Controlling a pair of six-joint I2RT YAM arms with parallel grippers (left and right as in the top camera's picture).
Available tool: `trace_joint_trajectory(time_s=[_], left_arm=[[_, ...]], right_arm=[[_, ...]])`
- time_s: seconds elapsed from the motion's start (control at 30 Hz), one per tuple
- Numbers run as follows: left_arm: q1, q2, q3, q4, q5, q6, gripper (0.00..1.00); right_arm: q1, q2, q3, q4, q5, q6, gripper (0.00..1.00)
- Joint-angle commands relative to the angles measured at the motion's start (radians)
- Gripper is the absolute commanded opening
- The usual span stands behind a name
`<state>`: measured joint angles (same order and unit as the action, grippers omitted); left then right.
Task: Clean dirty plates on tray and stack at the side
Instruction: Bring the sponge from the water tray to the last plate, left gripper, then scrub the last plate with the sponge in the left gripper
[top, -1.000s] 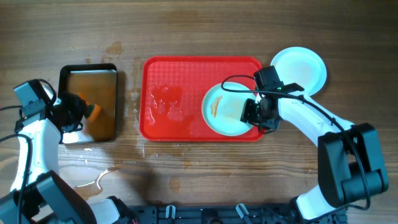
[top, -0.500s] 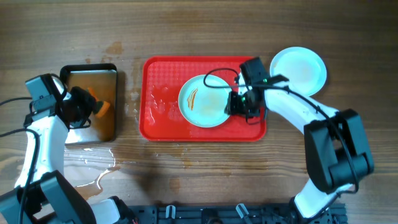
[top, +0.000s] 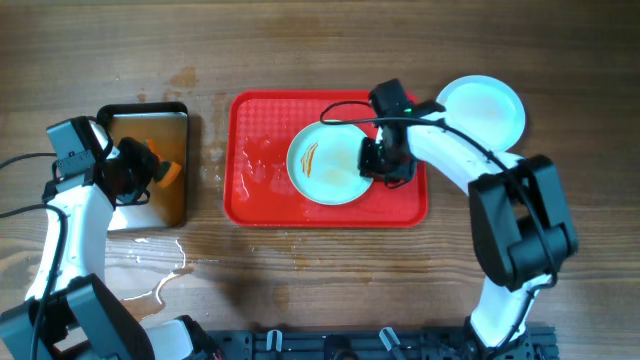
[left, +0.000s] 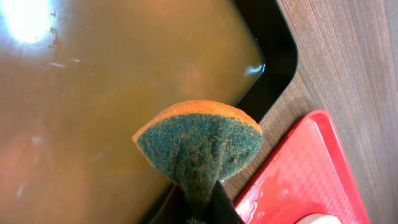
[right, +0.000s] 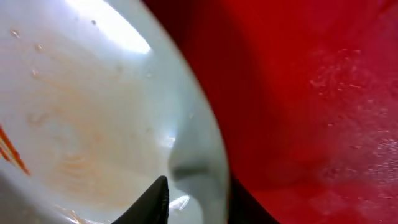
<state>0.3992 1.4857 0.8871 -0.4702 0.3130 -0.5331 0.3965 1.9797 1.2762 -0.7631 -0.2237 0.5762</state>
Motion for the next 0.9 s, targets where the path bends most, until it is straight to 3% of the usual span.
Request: trace_joint_trajectory(time_s=[0.0, 0.2, 0.3, 0.37, 0.43, 0.63, 0.7, 0.73, 0.77, 0.8, 0.83, 0.87], left_arm=[[-0.005, -0.006, -0.002, 0.005, 0.012, 0.005, 0.04], [-0.019, -0.006, -0.003, 0.0, 0.013, 0.005, 0.04], [-0.074, -0.006, -0.003, -0.006, 0.031, 0.011, 0.04], [-0.15, -0.006, -0.003, 0.014, 0.076, 0.059, 0.04], [-0.232, -0.006, -0.003, 0.041, 0.076, 0.058, 0.04], [-0.477, 0.06, -0.003, 0.158, 0.071, 0.053, 0.04], [-0.539, 0.097, -0.003, 0.196, 0.072, 0.047, 0.04], [-0.567, 0.113, -0.003, 0.217, 0.072, 0.024, 0.04], [-0.588, 0.126, -0.003, 0.236, 0.072, 0.0, 0.04], [-0.61, 0.137, -0.003, 0.253, 0.072, -0.007, 0.04], [-0.649, 0.153, -0.002, 0.28, 0.068, -0.007, 0.04], [-0.668, 0.164, -0.003, 0.293, 0.062, -0.007, 0.04]], right_arm=[[0.026, 0.052, 0.006, 0.02, 0.022, 0.063, 0.27], [0.025, 0.052, 0.006, 0.071, 0.027, 0.094, 0.18], [0.025, 0.052, 0.006, 0.145, 0.029, -0.038, 0.15], [0.025, 0.054, 0.006, 0.164, 0.04, -0.109, 0.14], [0.026, 0.062, 0.005, 0.164, 0.045, -0.105, 0.04], [0.026, 0.074, 0.005, 0.172, 0.136, -0.106, 0.04], [0.026, 0.074, 0.005, 0.17, 0.135, -0.105, 0.11], [0.026, 0.074, 0.005, 0.156, 0.12, -0.106, 0.31], [0.026, 0.074, 0.005, 0.142, 0.11, -0.105, 0.37], [0.026, 0.074, 0.005, 0.134, 0.109, -0.108, 0.28], [0.026, 0.074, 0.005, 0.14, 0.1, -0.163, 0.04], [0.026, 0.074, 0.005, 0.146, 0.093, -0.194, 0.04]])
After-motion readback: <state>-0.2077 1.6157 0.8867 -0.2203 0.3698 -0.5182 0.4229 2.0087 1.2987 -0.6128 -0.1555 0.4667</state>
